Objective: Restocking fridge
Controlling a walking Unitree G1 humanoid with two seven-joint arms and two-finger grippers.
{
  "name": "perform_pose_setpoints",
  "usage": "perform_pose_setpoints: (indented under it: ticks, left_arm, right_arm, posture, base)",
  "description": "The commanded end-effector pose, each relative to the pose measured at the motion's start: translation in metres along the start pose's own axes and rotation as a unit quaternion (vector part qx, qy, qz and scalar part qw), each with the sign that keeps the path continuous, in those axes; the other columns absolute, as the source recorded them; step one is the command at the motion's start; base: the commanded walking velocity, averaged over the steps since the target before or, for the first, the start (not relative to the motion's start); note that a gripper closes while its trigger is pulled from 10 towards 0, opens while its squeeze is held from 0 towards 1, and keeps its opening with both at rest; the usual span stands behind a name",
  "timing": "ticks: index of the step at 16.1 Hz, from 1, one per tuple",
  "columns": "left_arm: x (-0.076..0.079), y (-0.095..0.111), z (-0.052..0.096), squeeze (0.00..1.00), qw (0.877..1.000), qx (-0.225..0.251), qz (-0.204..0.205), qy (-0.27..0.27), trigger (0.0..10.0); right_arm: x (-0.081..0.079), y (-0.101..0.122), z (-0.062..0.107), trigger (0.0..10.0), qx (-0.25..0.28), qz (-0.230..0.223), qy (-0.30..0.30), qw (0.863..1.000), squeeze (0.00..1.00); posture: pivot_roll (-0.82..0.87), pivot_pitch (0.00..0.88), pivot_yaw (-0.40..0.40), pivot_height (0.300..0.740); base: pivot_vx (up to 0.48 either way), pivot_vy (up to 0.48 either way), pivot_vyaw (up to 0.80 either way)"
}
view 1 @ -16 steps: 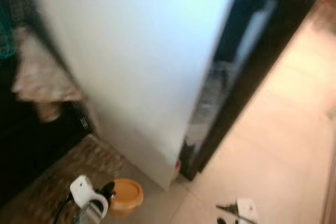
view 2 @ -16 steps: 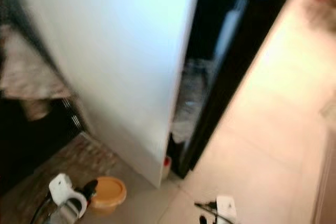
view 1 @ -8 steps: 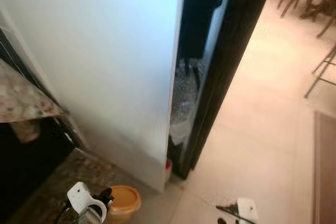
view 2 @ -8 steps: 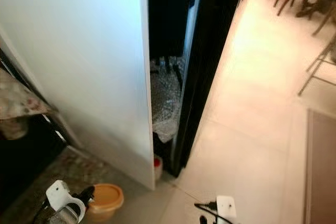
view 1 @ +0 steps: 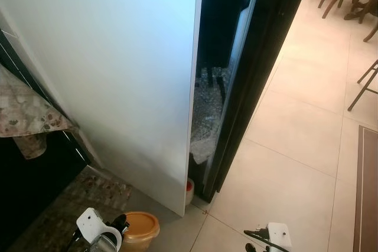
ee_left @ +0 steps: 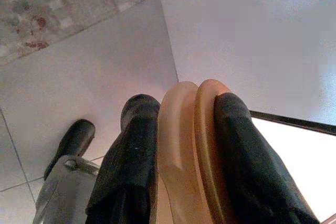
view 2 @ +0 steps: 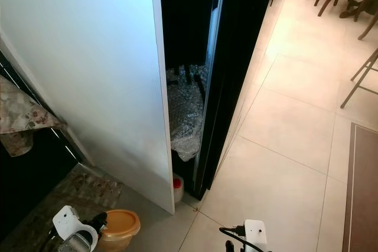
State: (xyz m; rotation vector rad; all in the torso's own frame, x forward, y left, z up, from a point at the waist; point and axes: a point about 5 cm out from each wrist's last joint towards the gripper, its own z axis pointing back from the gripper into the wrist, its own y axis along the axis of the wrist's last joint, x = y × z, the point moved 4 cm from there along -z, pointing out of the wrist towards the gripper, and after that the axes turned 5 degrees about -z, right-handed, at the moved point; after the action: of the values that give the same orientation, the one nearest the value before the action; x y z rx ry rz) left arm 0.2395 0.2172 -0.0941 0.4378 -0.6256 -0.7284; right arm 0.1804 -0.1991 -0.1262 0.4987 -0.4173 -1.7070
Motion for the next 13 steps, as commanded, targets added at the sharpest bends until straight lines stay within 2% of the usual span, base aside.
perform_pose_setpoints:
  ticks: [1,5,13]
  left_arm:
    - [-0.0085,-0.0095,0.0021,0.00,1.000,-0.017,-0.004,0.013,10.0]
    - [-0.0095,-0.0103,0.0023,0.00,1.000,-0.018,-0.008,0.015,10.0]
    - [-0.0156,-0.0154,0.0040,0.00,0.999,-0.024,-0.001,0.025,10.0]
  right_arm:
    - [0.0005,0.0000,0.0002,10.0,0.004,-0.008,-0.004,1.000,0.00]
    - [0.0008,0.0003,-0.0001,10.0,0.003,-0.011,-0.008,1.000,0.00]
    - [0.0004,0.0010,-0.0002,10.0,0.001,-0.003,-0.003,1.000,0.00]
  posture:
    - [-0.12,0.051,-0.012,0.740]
    - [-0.12,0.057,-0.011,0.740]
    - [-0.12,0.068,-0.014,0.740]
  base:
    - [0.000,0.000,0.00]
    - [0.000,0.000,0.00]
    - [0.000,0.000,-0.80]
